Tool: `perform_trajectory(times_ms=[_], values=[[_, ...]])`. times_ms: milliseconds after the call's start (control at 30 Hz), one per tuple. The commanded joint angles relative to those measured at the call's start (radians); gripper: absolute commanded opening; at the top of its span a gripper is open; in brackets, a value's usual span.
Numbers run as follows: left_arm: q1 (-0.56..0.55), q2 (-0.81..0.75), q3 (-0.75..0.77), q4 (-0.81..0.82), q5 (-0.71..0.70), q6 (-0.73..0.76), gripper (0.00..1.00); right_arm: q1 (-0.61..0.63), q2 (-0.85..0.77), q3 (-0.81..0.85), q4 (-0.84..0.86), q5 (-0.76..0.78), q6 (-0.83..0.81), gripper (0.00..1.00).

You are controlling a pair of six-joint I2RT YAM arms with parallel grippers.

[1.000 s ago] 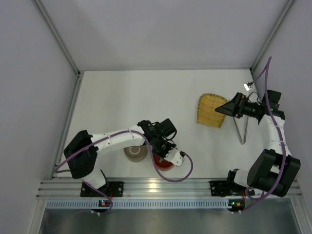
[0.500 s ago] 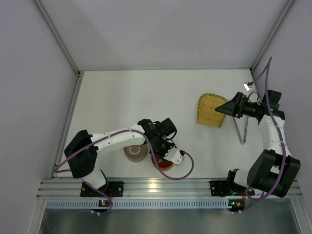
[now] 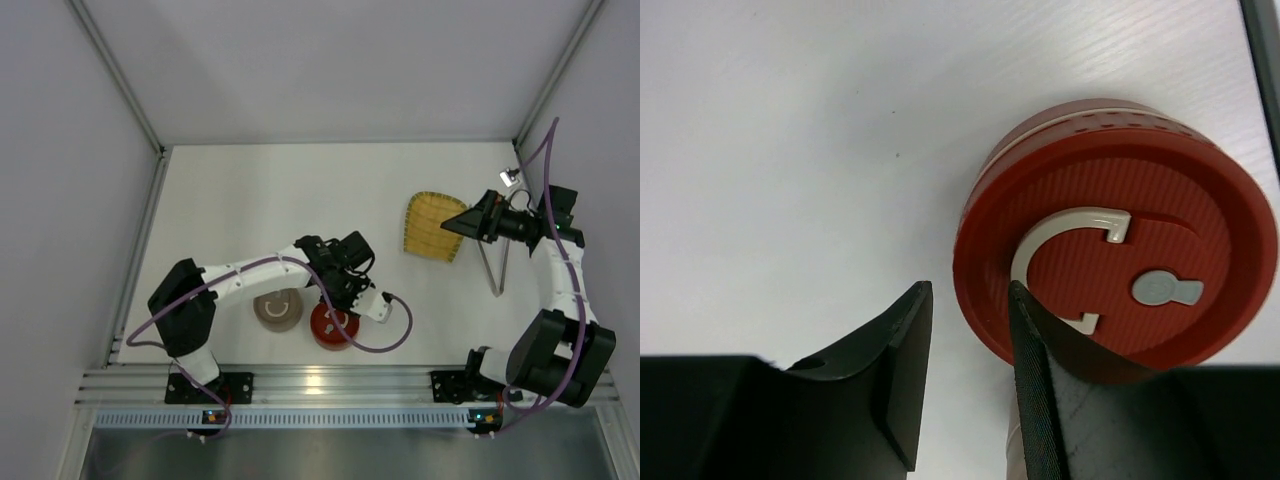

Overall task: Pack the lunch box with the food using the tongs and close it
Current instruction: Reset both arms

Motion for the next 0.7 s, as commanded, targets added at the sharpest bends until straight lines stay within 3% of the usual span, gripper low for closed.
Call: perform_trajectory(times_ms=[0,133,200,300,333,433,467,567,667], values=[[0.018,0.025,0.039,0.056,-0.019,-0.017,0.41,-0.015,-0.033,0.001,0.023,-0.032,-0.03,0.99],[0.043,-0.001,0.058,0.054,0.021,-0.055,0.42,-0.015,-0.034,0.009,0.0,-0.029,-0.051,0.99],[0.087,-0.013,0.088,0.053,0.05,-0.148,0.45,-0.016,-0.036,0.012,-0.003,-0.029,-0.05,0.99],[0.202,-0.039,0.182,0.039,0.134,-0.34,0.66,-0.015,-0.046,0.024,-0.025,-0.02,-0.062,0.99],[0.245,-0.057,0.217,0.045,0.19,-0.398,0.98,-0.015,-0.049,0.032,-0.042,-0.005,-0.082,0.99],[0.424,-0.084,0.245,0.068,0.235,-0.644,0.98,-0.015,-0.076,0.058,-0.109,0.047,-0.178,0.99],[0.488,-0.099,0.248,0.082,0.176,-0.775,0.98,-0.013,-0.088,0.075,-0.152,0.061,-0.2,0.99],[0.559,-0.111,0.242,0.047,0.047,-0.927,0.98,-0.01,-0.092,0.107,-0.216,0.139,-0.286,0.99],[0.696,-0.146,0.185,0.051,0.122,-1.007,0.98,0.007,-0.094,0.124,-0.267,0.254,-0.359,0.99]])
